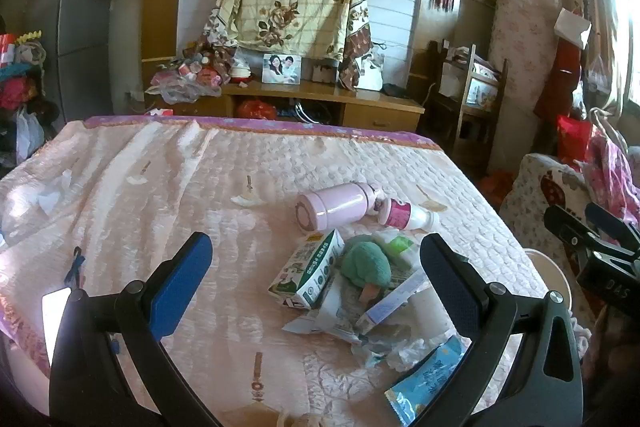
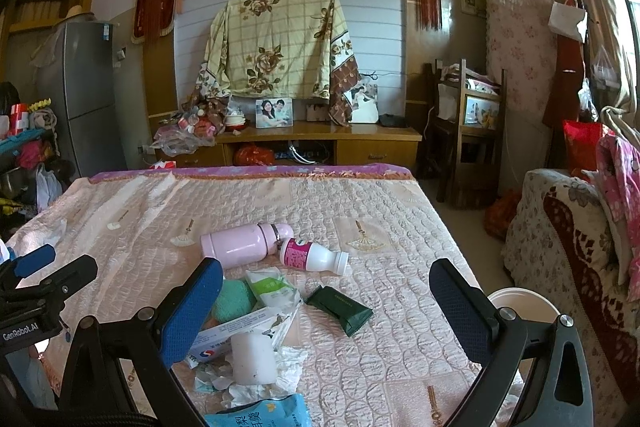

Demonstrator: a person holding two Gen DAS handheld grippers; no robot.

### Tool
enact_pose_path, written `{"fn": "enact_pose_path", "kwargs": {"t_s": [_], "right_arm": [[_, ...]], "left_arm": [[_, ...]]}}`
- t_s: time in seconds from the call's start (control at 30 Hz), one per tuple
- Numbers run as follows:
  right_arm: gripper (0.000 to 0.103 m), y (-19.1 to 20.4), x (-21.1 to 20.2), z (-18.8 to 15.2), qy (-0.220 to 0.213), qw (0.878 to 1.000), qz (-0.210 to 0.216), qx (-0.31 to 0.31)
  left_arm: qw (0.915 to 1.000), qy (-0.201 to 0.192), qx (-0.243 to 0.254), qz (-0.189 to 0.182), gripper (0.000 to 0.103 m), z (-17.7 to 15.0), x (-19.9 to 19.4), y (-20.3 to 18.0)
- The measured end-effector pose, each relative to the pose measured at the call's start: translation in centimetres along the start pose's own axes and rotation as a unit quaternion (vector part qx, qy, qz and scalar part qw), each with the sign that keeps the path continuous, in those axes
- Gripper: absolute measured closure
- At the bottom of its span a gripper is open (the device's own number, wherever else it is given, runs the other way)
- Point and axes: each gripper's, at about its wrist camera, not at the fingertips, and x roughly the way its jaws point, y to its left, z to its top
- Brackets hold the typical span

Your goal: Collect trash

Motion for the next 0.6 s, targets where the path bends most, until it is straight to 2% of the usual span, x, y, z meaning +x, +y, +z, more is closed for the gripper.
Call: {"fn": "enact_pose_path", "kwargs": {"t_s": [0.23,0.6], "right_arm": [[0.001,0.2,-0.3,-0.1,0.001,1.000,0.006,-0.010],[0.001,1.0,0.4,-0.9,0.032,0.999,0.026,-0.033]], "left_arm": [[1.0000,-0.003,0.001,0.006,0.000,-0.2,0.1,0.4],[1.0000,0.008,-0.003,0.006,0.000,-1.2,0.5,1.1]]}}
